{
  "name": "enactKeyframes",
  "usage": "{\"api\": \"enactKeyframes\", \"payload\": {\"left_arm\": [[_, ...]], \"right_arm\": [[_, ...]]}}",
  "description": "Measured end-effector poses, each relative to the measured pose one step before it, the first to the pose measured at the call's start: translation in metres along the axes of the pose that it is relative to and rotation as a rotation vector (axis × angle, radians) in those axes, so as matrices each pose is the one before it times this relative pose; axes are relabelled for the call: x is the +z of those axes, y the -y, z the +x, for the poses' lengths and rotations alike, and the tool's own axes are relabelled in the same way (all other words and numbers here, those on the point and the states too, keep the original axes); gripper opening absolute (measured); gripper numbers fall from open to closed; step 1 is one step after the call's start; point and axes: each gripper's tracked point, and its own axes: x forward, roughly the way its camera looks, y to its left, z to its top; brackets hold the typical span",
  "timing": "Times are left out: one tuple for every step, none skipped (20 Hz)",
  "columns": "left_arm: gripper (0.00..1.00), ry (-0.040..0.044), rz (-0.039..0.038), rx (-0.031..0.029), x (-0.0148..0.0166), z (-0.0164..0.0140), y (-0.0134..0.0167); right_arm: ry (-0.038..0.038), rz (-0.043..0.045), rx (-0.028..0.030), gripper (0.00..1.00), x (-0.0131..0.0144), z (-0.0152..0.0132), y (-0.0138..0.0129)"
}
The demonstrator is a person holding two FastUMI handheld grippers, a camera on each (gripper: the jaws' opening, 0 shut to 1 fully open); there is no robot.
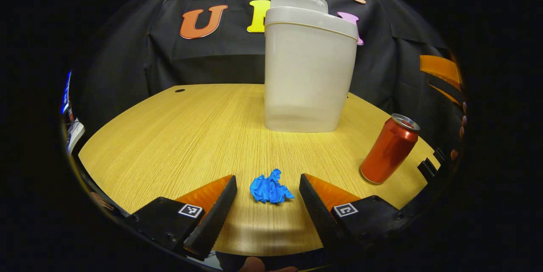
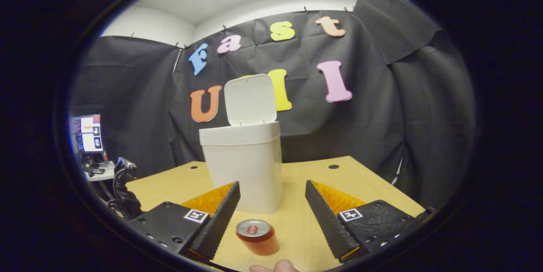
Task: Press the lid of the desktop garbage bin to open it, pick up the crumpled paper on the desktop and throw it into the bin, then pick up the pop can on the desktop and drop it into the bin, and finally close the garbage bin lid.
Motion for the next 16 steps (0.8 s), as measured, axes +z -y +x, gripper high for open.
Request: {"api": "enactKeyframes", "payload": {"left_arm": [[0.9,-0.00807,0.00229,0.00079,-0.00305,0.00034,0.00078],[0.87,-0.01313,0.00984,0.00392,-0.0039,0.00162,0.00125],[0.88,-0.01588,0.0146,0.01343,-0.00444,0.00067,-0.00048],[0.79,0.00969,0.02699,0.0059,0.00188,-0.00056,-0.00012],[0.77,-0.00718,0.01373,0.00398,-0.00246,0.00096,0.00127],[0.76,0.0034,0.00613,0.00572,0.00093,0.00022,-0.00021],[0.74,-0.00293,0.00049,-0.00179,-0.0003,0.00001,0.00005],[0.72,0.00108,-0.00326,0.0027,0.00077,0.00088,-0.00073],[0.71,-0.00457,-0.00471,0.00432,-0.00063,0.0006,-0.00063],[0.69,-0.00154,-0.00051,0.00356,0.0007,0.00047,0.00008],[0.66,-0.00573,-0.00006,0.00186,-0.00078,0.00096,-0.00019],[0.64,-0.00406,-0.00338,0.00106,-0.00003,-0.00024,0.00037],[0.59,-0.00228,-0.00151,0.00276,0.00024,-0.00005,-0.00052],[0.55,-0.00122,0.001,0.00168,0.00101,0.00078,-0.00087],[0.49,0.00082,-0.00267,0.0012,-0.00009,-0.00014,-0.00167],[0.45,0.00181,-0.00567,0.00027,0.00036,-0.00028,-0.00116]], "right_arm": [[0.00078,-0.00526,0.00174,0.92,-0.00044,-0.00207,0.00025],[0.00082,-0.00418,0.0,0.92,-0.00079,-0.00086,0.00041],[0.001,-0.00033,0.00174,0.95,-0.00066,-0.00095,0.00042],[-0.00167,0.00195,0.00287,0.96,-0.001,-0.00158,-0.0008],[-0.0002,0.0025,0.00317,0.96,-0.0024,-0.00041,-0.00062],[-0.00075,-0.00022,0.0025,0.95,-0.00061,-0.00121,-0.00094],[-0.00006,-0.00216,0.00101,0.95,-0.0014,-0.00113,-0.00055],[0.00012,-0.0025,0.00028,0.95,-0.00124,-0.0006,-0.00006],[-0.0016,-0.00109,0.00013,0.95,-0.00346,-0.00101,-0.00103],[-0.00626,0.00145,0.00272,0.95,-0.00307,0.00034,-0.00125],[-0.00755,0.00249,0.00249,0.95,-0.0046,-0.00134,-0.00326],[-0.0069,0.00162,-0.00022,0.95,-0.00288,0.00037,-0.00094],[-0.0049,0.00034,0.0016,0.95,-0.00275,-0.00099,-0.00141],[-0.00314,-0.00095,0.00153,0.92,-0.00135,-0.00029,-0.00239],[-0.00176,-0.00001,0.00167,0.92,-0.00185,-0.00009,-0.00221],[-0.00205,-0.00062,0.00237,0.92,-0.001,-0.00028,-0.00277]]}}
